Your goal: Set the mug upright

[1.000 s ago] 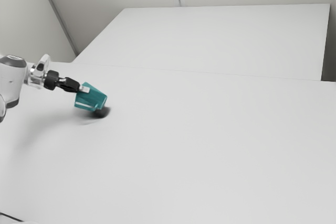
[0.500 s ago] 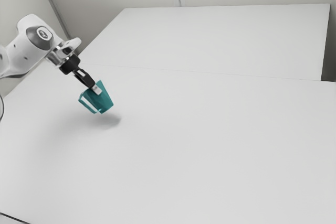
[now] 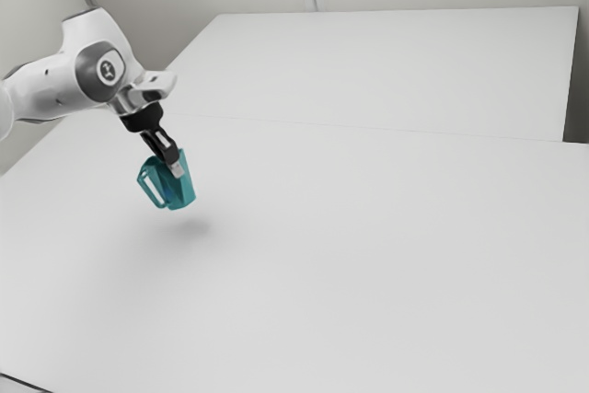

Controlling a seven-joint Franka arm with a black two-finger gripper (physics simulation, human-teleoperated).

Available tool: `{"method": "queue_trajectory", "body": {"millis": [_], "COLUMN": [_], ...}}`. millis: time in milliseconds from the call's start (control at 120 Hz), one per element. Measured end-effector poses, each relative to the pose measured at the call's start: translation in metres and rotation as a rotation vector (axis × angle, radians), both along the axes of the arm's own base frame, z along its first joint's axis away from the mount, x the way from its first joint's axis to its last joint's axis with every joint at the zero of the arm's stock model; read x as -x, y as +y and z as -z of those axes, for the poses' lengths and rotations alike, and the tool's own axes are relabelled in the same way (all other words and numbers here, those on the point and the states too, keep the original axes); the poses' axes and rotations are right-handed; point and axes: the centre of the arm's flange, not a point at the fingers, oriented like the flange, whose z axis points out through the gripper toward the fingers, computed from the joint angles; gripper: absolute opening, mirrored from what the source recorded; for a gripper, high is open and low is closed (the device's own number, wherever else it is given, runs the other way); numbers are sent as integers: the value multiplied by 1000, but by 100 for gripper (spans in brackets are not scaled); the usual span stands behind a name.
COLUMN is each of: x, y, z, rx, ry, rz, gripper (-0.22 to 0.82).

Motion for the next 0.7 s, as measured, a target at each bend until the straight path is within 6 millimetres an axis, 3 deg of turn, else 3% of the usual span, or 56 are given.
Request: {"method": "queue_trajectory", "body": {"millis": [367, 575, 700], "x": [19, 28, 28], "y": [-57, -85, -95], "z": [11, 46, 56], "rx": [-144, -208, -240], "ry": [16, 11, -30], "rz": [-51, -74, -92], "gripper": [-18, -18, -18]}}
